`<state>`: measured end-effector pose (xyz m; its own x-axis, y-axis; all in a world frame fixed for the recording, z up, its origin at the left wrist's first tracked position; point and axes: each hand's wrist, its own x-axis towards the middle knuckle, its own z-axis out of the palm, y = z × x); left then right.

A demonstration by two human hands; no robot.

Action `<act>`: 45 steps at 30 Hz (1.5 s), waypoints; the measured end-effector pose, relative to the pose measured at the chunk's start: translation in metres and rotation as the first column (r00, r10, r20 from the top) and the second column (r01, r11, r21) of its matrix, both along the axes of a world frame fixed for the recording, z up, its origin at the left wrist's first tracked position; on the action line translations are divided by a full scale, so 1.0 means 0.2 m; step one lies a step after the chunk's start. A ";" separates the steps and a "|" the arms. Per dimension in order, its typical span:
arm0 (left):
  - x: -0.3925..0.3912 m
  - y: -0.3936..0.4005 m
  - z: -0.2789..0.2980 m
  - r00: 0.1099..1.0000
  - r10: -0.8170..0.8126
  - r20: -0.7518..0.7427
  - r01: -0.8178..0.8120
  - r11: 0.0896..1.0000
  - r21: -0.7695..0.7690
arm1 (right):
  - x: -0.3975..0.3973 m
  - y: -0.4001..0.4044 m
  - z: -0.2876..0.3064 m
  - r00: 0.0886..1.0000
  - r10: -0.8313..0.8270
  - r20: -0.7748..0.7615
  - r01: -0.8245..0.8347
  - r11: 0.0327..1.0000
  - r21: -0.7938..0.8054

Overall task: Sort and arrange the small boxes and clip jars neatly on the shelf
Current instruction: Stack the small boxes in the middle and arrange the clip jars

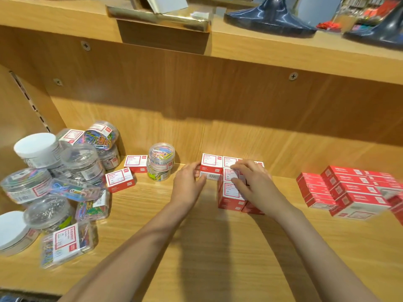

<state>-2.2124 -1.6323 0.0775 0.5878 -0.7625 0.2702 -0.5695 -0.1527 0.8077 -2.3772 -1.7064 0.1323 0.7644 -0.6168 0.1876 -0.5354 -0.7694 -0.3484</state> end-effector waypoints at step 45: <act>0.05 0.07 0.03 0.993 -0.114 -0.016 0.115 0.993 0.038 | 0.24 0.00 0.00 0.994 0.079 0.078 -0.071 0.992 -0.105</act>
<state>-2.2032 -1.6178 0.0838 0.4993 -0.8350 0.2312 -0.5738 -0.1187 0.8104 -2.3285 -1.7055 0.1314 0.7874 -0.5326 0.3105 -0.4475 -0.8402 -0.3063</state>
